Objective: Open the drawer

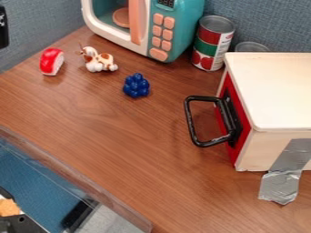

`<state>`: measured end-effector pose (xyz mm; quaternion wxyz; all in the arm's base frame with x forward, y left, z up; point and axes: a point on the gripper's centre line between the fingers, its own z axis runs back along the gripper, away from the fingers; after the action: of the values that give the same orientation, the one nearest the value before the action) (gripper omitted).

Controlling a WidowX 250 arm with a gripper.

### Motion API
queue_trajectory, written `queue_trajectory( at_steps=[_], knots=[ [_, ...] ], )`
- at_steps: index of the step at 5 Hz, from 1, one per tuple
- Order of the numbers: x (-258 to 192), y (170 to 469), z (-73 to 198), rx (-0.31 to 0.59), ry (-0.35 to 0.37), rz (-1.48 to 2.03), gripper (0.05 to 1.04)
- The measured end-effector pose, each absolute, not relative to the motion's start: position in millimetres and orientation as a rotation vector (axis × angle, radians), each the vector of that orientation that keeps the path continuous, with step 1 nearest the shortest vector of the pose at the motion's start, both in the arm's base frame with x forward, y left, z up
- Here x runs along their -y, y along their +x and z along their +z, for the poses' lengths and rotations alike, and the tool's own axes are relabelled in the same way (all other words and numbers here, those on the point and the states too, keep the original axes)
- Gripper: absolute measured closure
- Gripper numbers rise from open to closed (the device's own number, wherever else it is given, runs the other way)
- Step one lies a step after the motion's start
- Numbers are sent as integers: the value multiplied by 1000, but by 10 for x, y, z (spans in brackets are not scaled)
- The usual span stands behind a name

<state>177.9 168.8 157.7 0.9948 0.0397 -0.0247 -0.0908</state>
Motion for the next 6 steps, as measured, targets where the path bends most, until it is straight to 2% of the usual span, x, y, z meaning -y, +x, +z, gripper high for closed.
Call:
queue_trajectory(
  at_steps=[1,2,3,4,6],
  knots=[
    [-1651,1774,1489,35,51,-163,84],
    [-1376,1863,1294,52,-36,-29,84],
    [-1081,1981,1033,-12,-147,118,84],
    [-769,2109,888,17,-207,240,84],
    [-223,2483,918,116,-259,419,84]
  ],
)
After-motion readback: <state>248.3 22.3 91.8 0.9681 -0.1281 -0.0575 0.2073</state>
